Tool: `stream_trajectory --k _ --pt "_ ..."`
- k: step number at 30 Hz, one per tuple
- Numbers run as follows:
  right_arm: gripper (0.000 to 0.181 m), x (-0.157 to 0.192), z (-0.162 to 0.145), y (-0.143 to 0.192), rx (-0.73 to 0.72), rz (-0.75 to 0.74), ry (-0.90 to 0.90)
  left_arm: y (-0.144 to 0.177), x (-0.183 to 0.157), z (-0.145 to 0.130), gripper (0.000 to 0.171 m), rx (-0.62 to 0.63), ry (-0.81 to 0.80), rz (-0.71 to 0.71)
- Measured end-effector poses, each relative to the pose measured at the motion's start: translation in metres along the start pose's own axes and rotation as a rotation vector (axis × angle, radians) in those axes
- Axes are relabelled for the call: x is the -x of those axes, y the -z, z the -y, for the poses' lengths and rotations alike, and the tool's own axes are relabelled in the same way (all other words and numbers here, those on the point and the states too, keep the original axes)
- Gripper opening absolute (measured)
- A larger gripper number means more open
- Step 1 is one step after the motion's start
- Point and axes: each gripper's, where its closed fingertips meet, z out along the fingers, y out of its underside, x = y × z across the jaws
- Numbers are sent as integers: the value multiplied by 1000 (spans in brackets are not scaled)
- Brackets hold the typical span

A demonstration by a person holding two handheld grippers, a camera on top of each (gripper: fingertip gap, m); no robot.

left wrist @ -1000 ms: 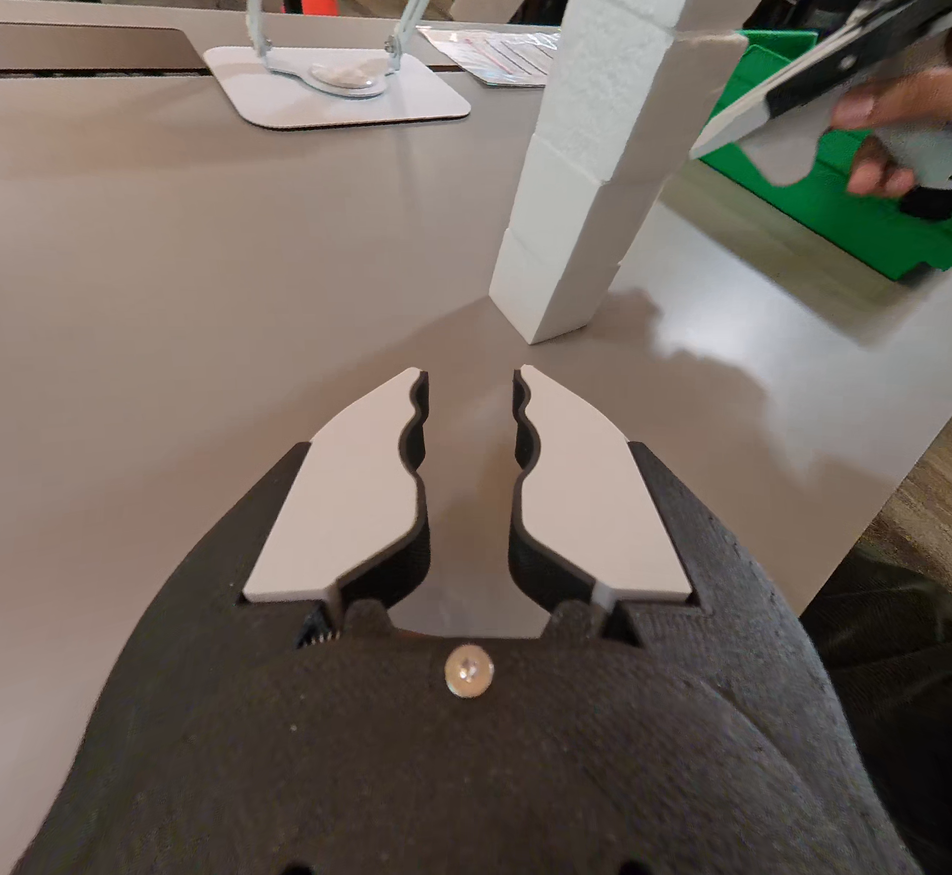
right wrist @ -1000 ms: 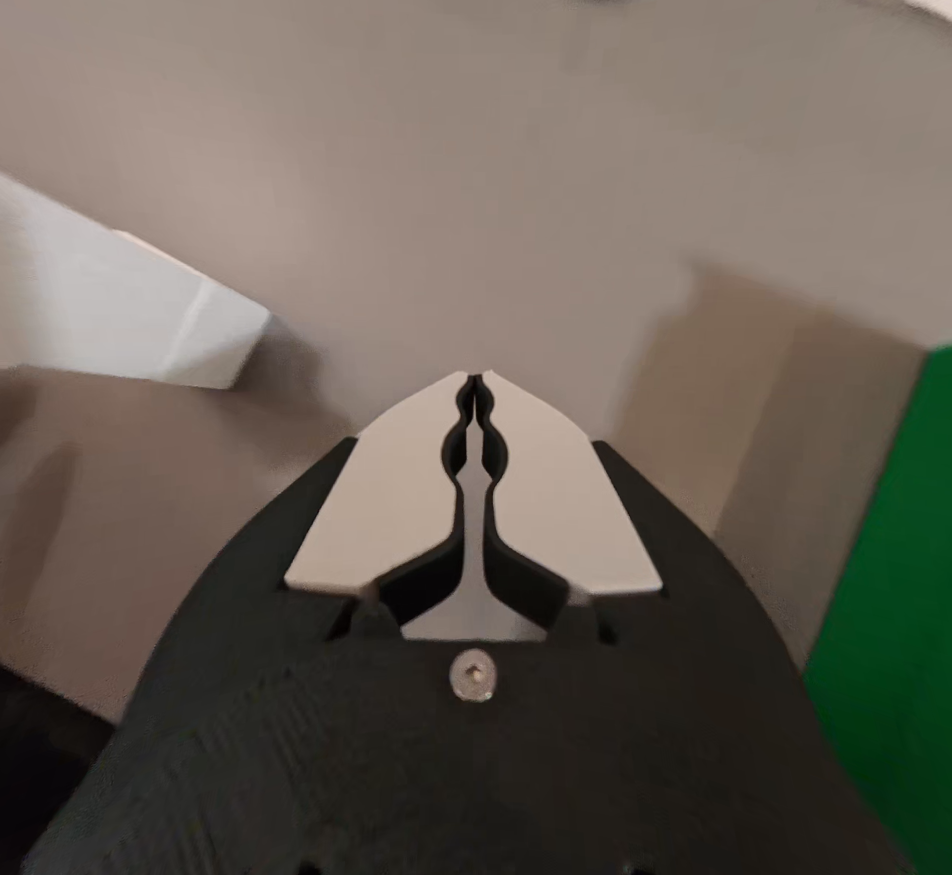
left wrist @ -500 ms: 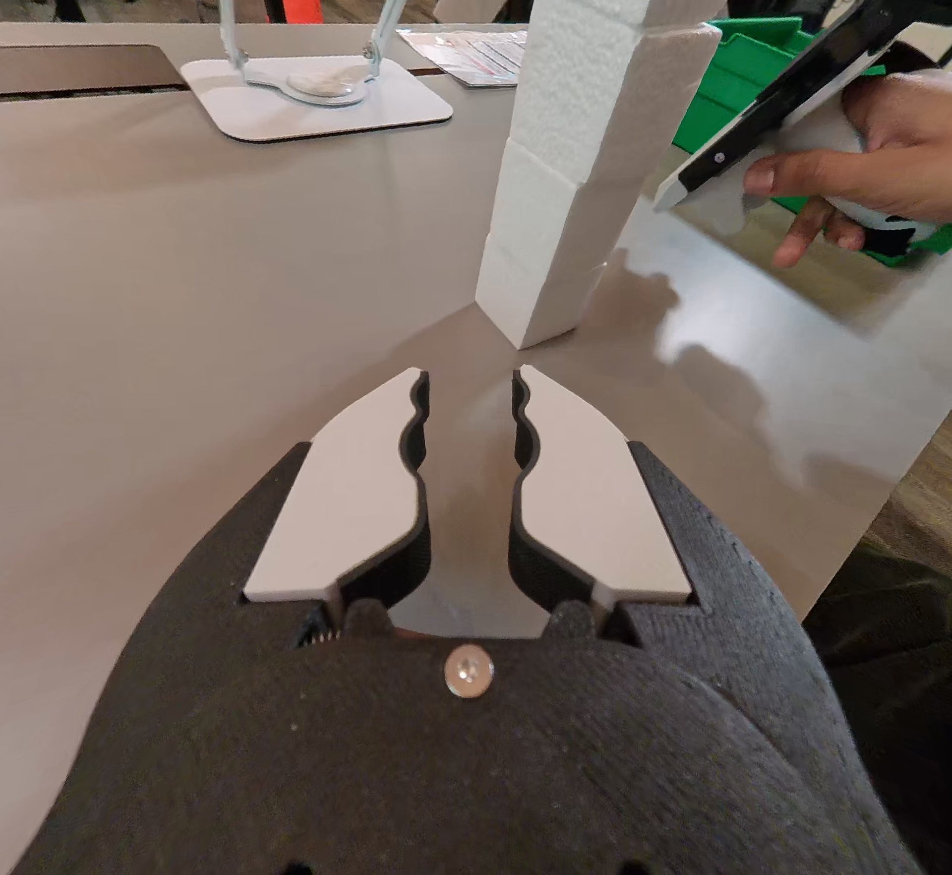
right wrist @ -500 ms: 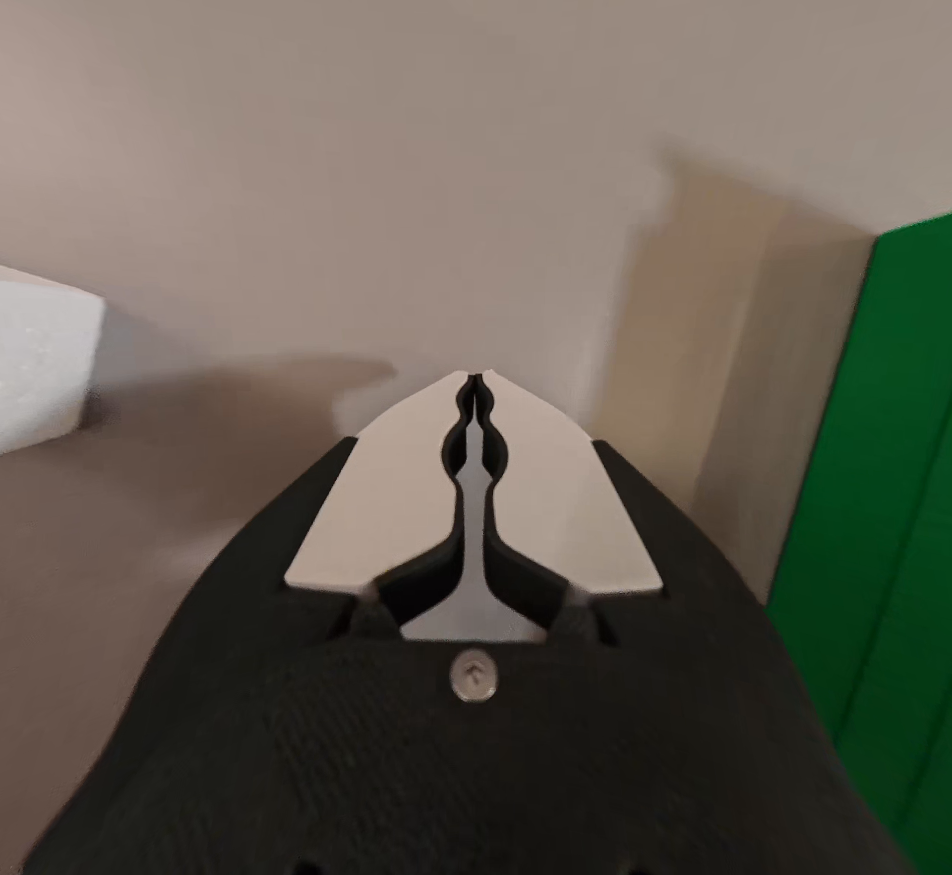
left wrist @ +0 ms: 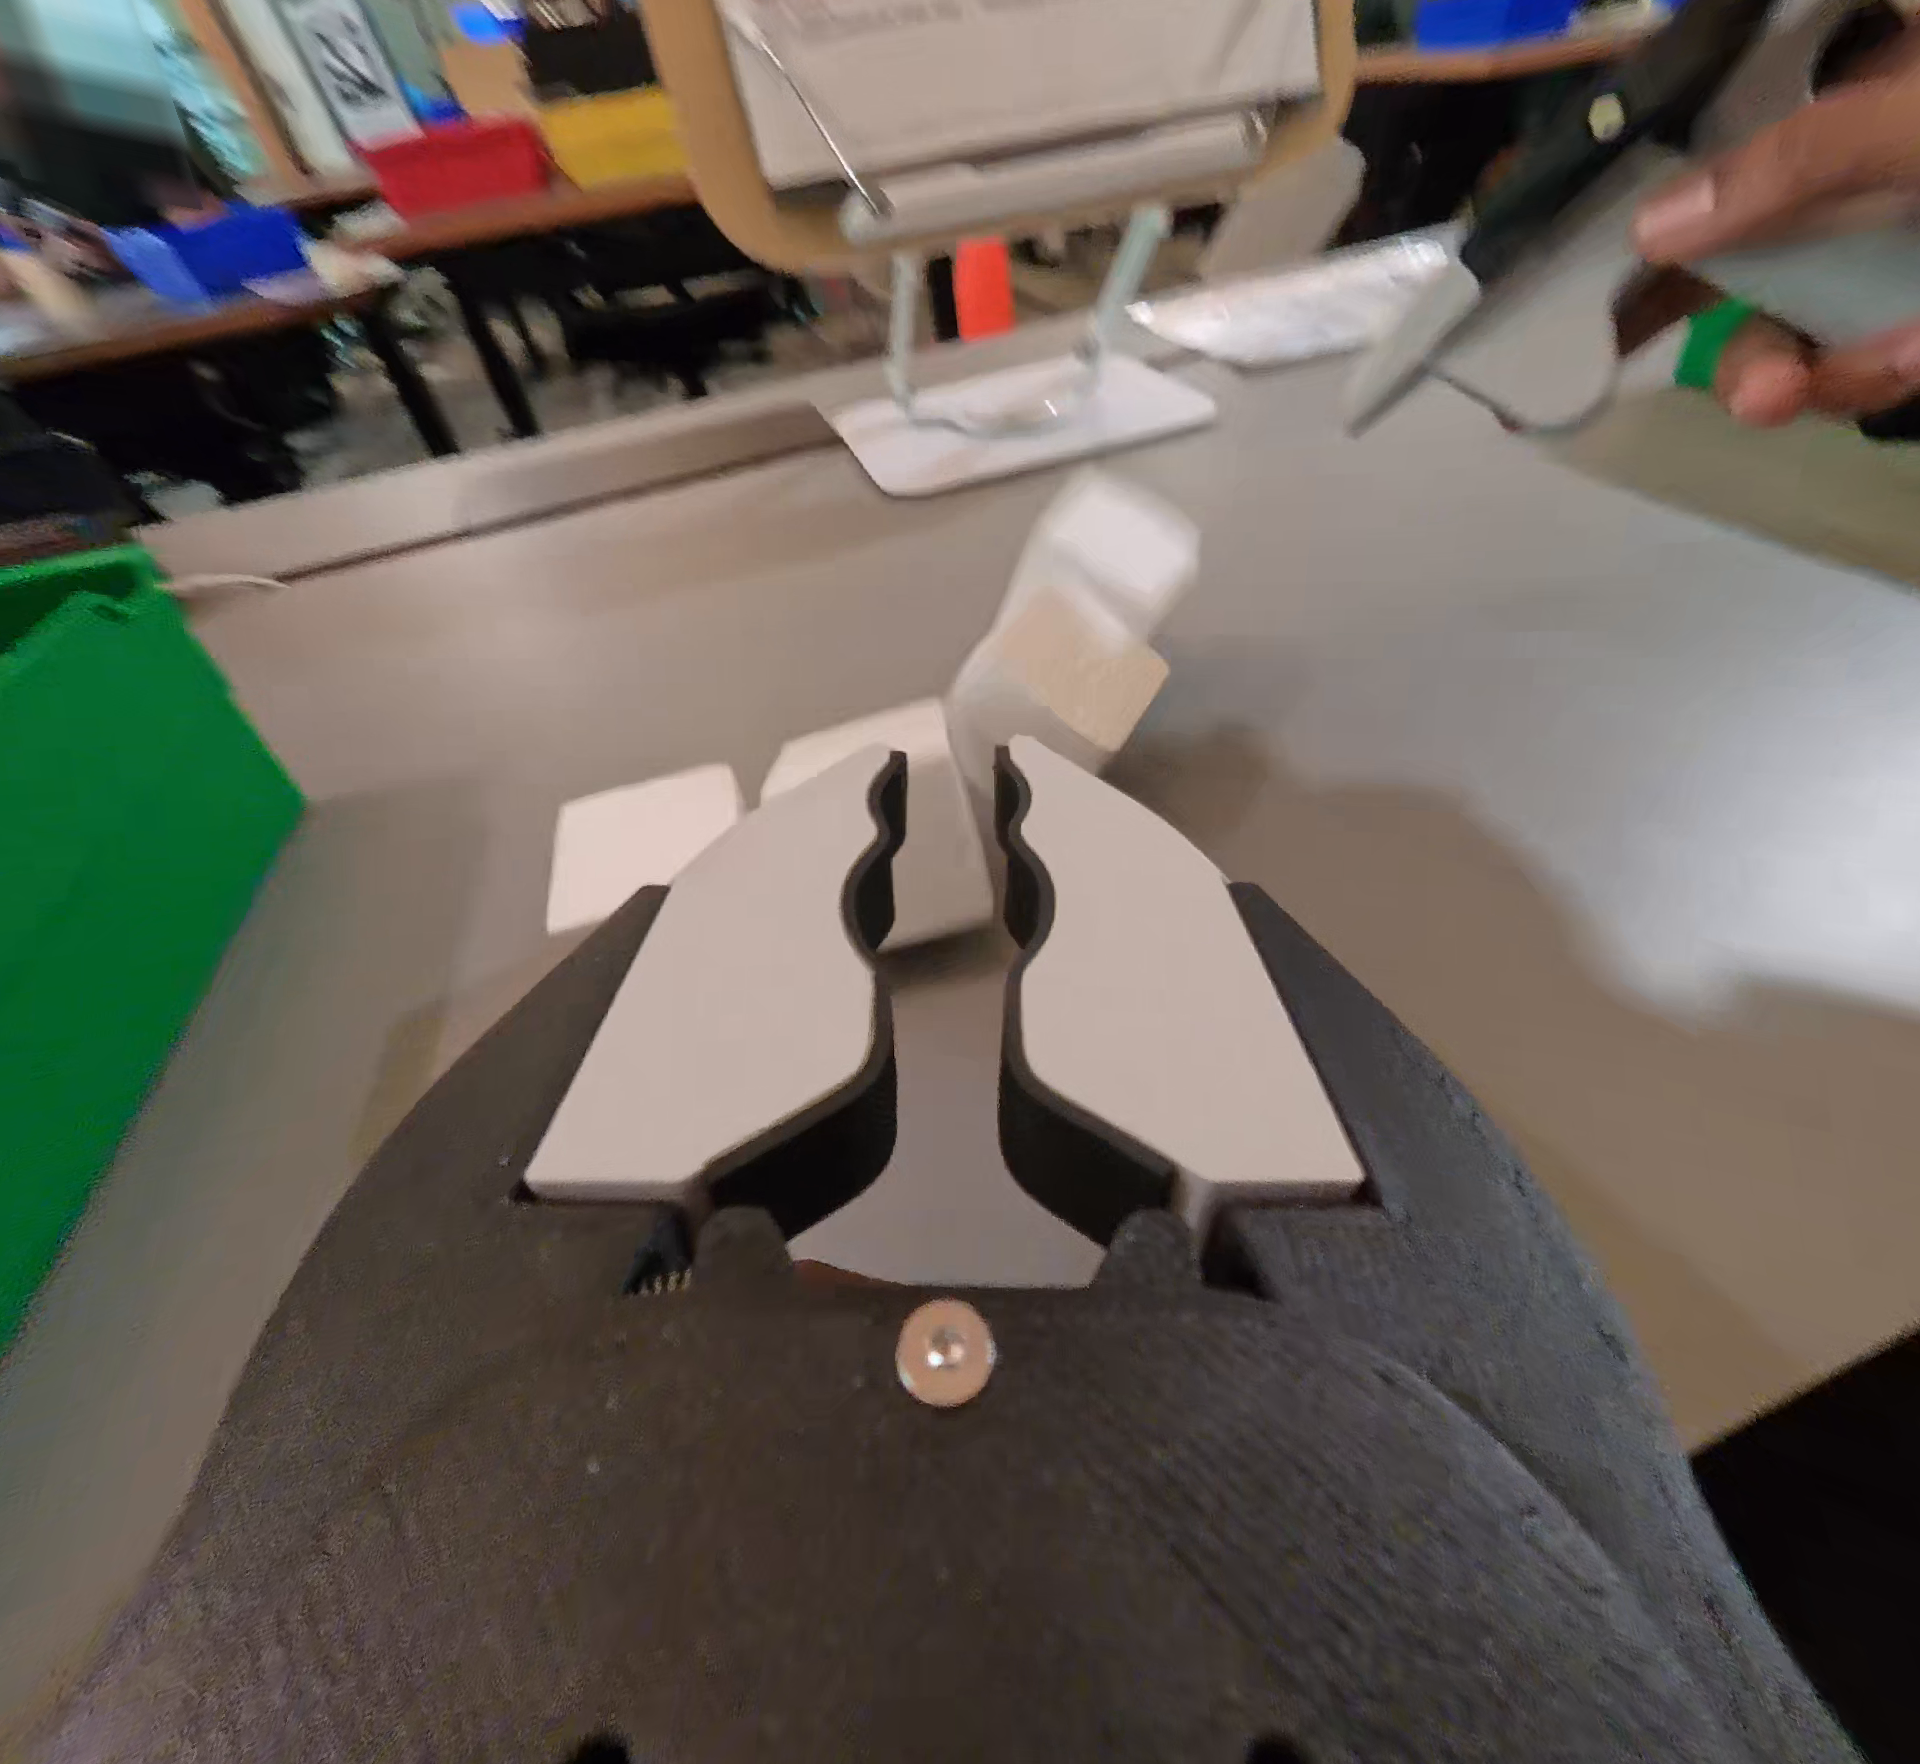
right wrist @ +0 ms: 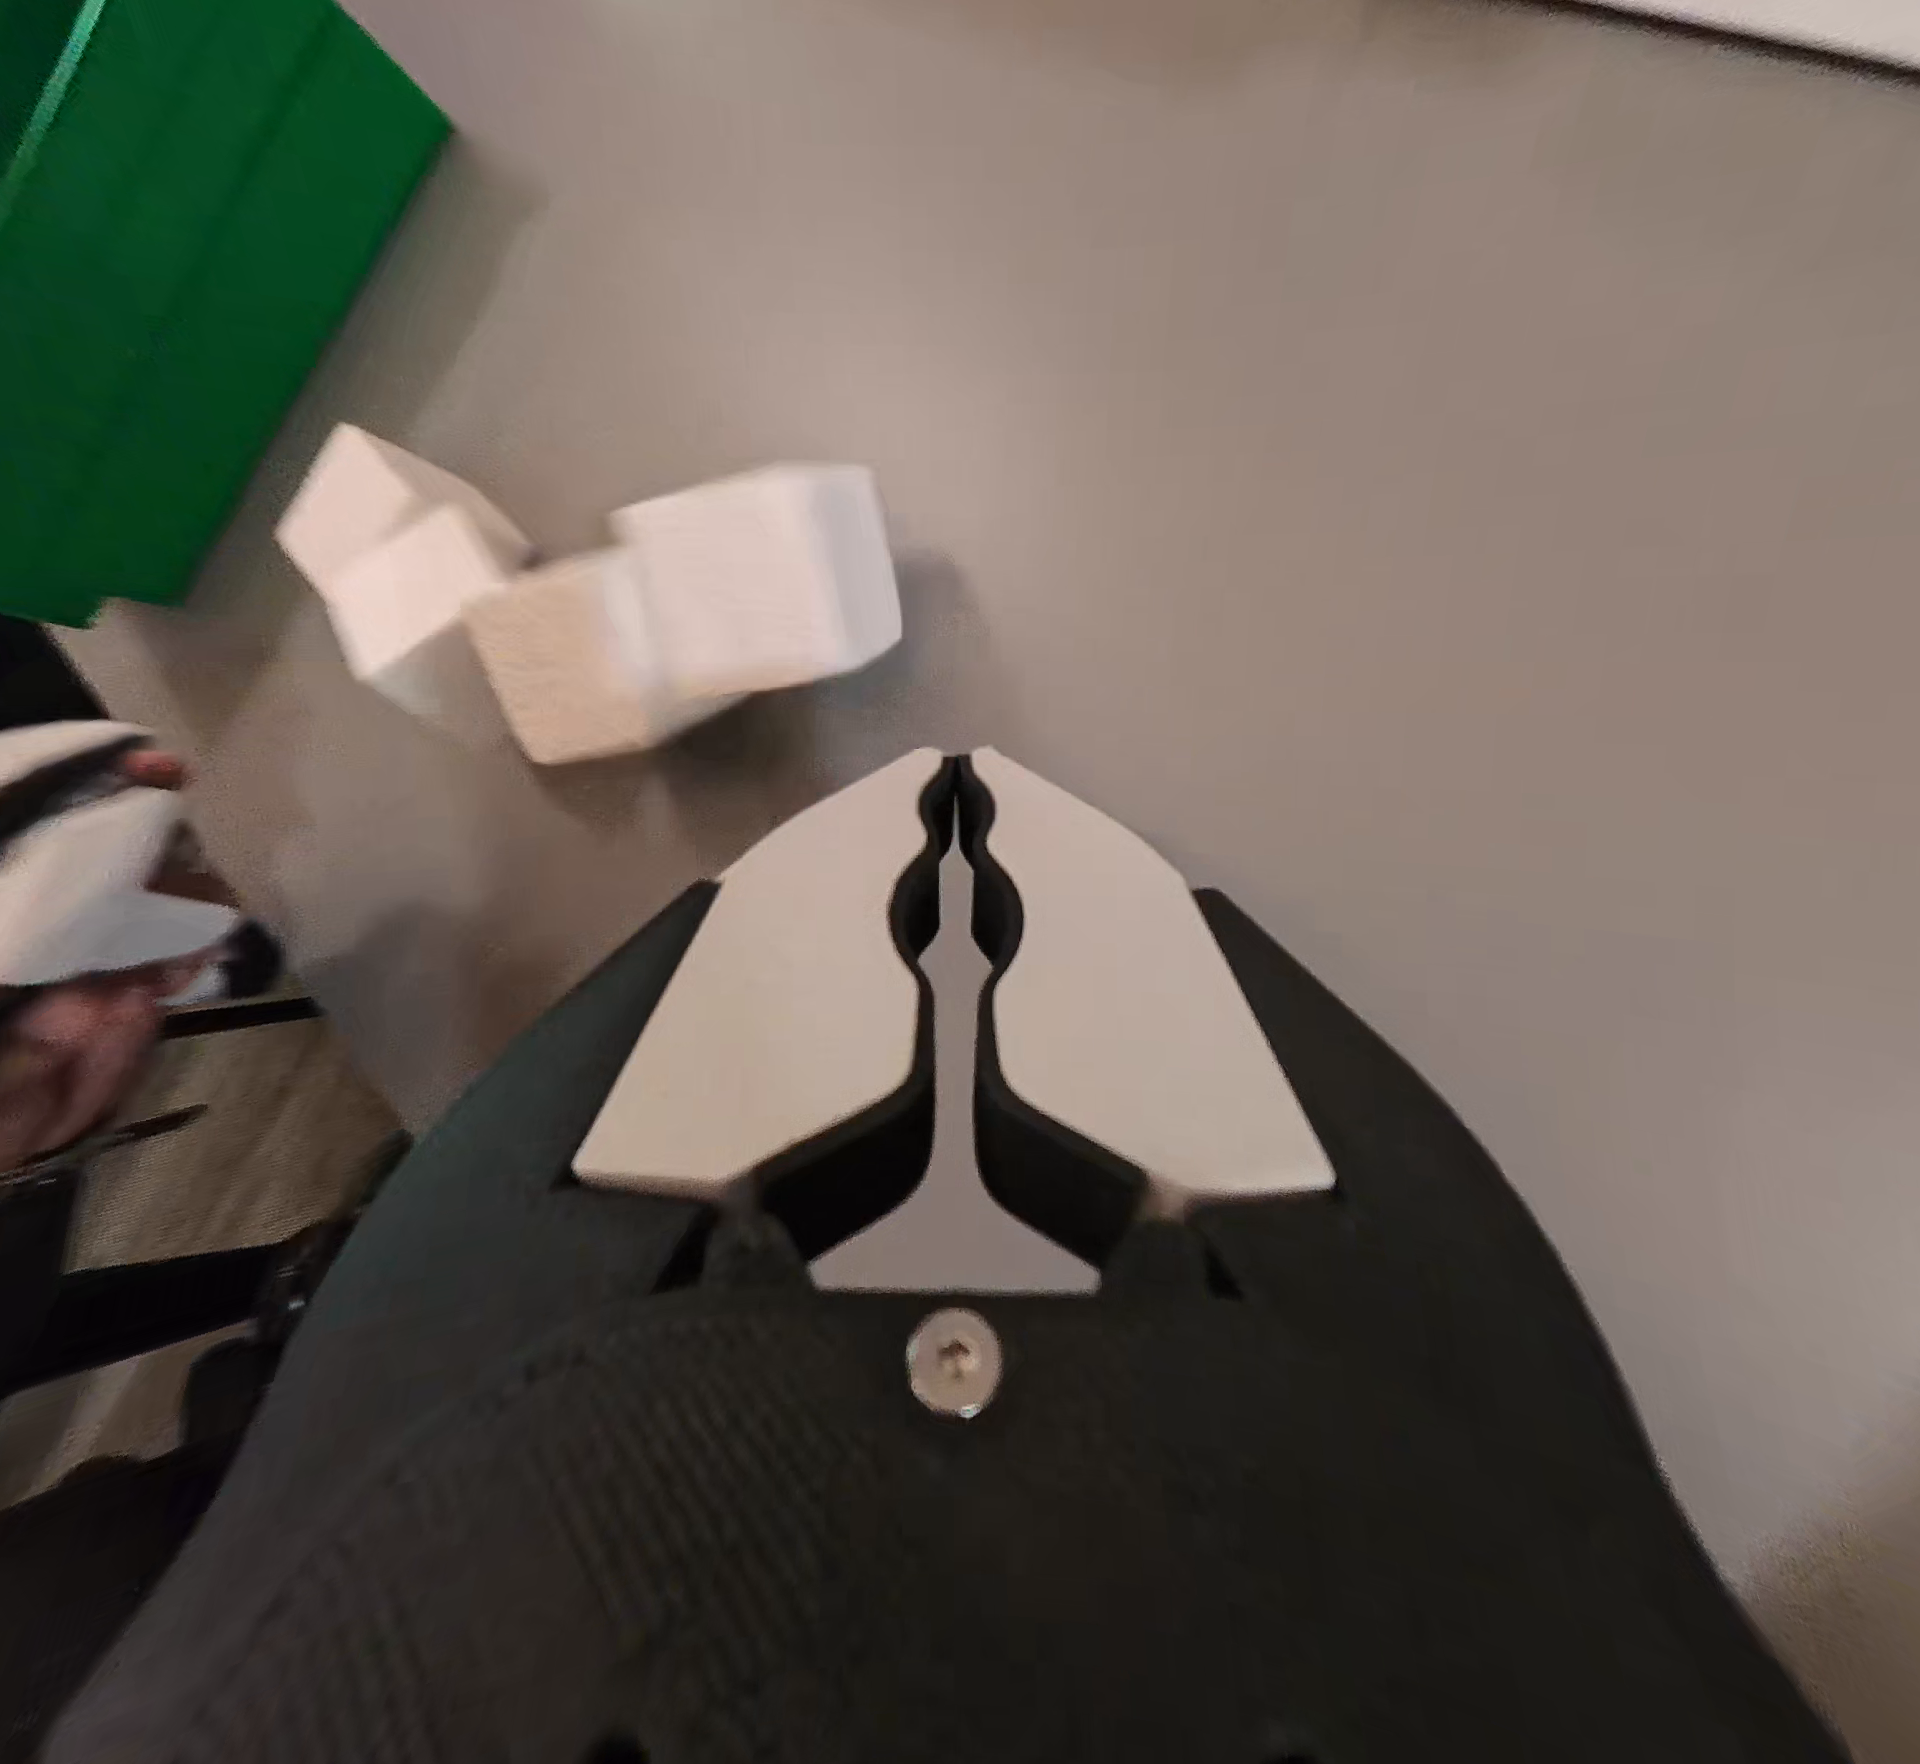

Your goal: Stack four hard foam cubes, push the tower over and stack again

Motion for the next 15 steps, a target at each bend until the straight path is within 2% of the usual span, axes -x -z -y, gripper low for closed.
stream_trajectory --k 3,8,11,15 --pt "0 -24 5 10 -33 -70 55 12 22 19 16 -116 22 111" --pt "0 -33 23 35 -226 -29 144 14 37 29 24 -176 81 170" --pt "3 -27 37 61 -388 -54 257 5 25 32 27 -187 100 107" --pt "35 -9 43 94 -595 -121 500 -11 -14 37 28 -188 54 -61"
